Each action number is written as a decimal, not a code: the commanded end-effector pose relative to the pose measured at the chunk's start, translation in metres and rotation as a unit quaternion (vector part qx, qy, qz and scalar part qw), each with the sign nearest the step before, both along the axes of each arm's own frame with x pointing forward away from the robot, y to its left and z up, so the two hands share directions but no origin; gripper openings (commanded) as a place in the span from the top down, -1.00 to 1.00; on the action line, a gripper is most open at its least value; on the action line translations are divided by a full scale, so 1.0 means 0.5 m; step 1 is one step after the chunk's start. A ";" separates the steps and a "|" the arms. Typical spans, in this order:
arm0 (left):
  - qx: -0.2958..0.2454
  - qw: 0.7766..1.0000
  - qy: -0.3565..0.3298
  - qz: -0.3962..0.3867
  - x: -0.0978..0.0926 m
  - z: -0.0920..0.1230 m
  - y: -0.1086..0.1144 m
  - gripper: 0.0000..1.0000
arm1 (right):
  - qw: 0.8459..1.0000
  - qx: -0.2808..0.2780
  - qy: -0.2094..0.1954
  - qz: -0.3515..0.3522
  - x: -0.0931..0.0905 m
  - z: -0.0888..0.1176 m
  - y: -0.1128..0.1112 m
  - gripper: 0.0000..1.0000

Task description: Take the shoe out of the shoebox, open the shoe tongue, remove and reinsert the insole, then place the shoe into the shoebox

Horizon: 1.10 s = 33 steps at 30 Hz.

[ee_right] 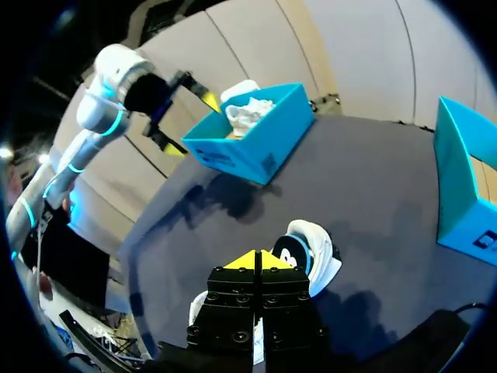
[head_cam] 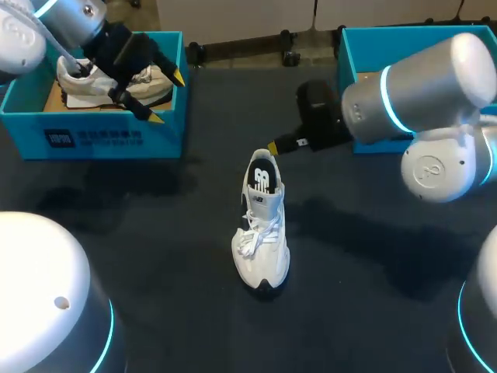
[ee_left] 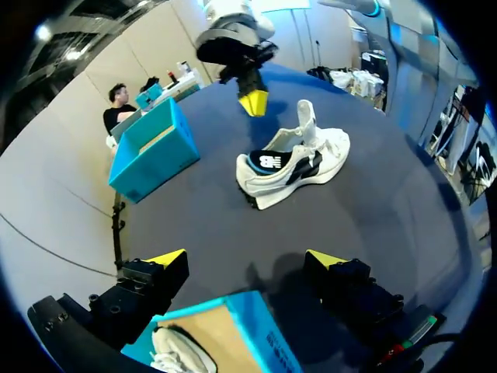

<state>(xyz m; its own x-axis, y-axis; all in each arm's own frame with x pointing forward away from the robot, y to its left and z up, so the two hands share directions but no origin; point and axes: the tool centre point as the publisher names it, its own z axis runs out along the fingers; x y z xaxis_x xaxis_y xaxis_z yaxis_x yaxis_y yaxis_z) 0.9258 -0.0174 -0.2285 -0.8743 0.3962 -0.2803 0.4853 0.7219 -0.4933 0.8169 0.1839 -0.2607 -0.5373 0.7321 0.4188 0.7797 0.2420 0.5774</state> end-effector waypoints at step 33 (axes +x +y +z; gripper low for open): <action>0.005 1.000 -0.013 0.017 -0.026 0.033 0.015 -1.00 | 0.960 -0.195 0.033 -0.200 -0.038 -0.034 0.063 1.00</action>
